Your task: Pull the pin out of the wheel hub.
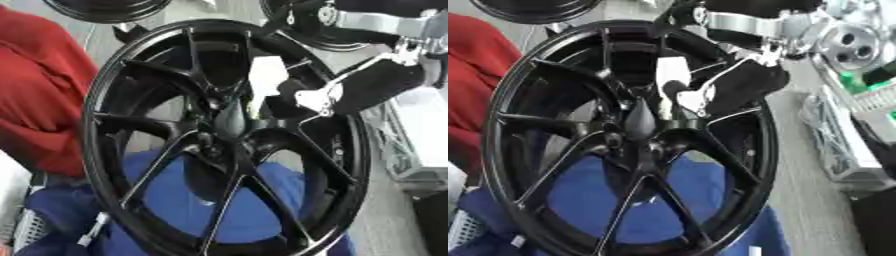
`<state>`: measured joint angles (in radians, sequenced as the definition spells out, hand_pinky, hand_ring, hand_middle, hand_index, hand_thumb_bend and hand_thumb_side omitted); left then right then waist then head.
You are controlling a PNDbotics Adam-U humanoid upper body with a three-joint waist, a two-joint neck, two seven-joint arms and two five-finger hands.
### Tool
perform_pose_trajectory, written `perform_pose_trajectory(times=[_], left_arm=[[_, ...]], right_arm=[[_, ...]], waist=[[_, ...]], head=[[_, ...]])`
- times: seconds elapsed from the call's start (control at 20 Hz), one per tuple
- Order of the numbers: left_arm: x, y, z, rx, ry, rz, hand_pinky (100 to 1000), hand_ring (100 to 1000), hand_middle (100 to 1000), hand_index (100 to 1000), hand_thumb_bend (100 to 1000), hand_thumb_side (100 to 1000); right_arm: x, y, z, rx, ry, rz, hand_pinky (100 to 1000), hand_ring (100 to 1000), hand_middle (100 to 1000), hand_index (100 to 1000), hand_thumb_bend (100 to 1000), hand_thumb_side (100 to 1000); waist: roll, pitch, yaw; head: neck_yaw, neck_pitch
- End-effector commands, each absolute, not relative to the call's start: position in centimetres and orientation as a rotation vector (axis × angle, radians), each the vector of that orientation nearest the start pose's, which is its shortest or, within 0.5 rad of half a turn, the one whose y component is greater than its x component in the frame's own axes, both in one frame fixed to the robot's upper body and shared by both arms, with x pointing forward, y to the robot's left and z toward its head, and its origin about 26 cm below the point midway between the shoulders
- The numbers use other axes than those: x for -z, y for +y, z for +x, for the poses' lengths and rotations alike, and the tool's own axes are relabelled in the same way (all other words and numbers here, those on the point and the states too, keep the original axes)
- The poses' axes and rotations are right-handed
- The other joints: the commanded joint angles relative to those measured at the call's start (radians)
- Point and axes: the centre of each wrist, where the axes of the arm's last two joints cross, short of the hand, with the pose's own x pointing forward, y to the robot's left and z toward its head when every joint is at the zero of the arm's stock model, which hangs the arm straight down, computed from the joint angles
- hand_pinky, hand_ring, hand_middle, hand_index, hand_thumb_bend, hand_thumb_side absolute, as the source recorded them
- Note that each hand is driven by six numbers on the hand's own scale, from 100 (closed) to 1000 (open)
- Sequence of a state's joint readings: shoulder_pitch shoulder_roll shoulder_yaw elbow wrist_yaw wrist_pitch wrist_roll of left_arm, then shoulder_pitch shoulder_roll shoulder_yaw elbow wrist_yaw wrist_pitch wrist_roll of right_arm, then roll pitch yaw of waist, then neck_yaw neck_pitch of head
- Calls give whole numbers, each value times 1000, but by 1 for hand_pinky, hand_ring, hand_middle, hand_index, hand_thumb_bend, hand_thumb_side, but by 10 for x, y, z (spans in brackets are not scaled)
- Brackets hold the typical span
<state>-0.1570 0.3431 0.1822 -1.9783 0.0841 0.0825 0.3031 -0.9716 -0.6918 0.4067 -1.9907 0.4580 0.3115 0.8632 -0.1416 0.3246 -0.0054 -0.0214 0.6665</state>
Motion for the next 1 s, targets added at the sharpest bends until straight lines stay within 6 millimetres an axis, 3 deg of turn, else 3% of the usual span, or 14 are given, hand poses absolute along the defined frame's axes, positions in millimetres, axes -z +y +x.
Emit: perform_pose_trajectory(times=[0.05, 0.5, 1.0], left_arm=[[-183, 325, 279, -123, -2117, 488, 706, 646, 588, 661, 387, 583], [-188, 325, 281, -91, -2134, 485, 706, 646, 588, 661, 391, 581], [-190, 325, 281, -83, -2142, 486, 707, 646, 588, 661, 392, 580]], right_arm=[[-370, -172, 285, -1885, -1619, -679, 918, 935, 885, 930, 208, 462], [-371, -191, 286, -1866, -1619, -647, 917, 931, 885, 930, 190, 487], [-377, -205, 285, -1843, -1645, -633, 917, 932, 890, 932, 192, 476]], waist=[[2, -28, 3], [-33, -21, 43], [-50, -18, 66]], head=[[-17, -5], [-40, 0], [-71, -10]])
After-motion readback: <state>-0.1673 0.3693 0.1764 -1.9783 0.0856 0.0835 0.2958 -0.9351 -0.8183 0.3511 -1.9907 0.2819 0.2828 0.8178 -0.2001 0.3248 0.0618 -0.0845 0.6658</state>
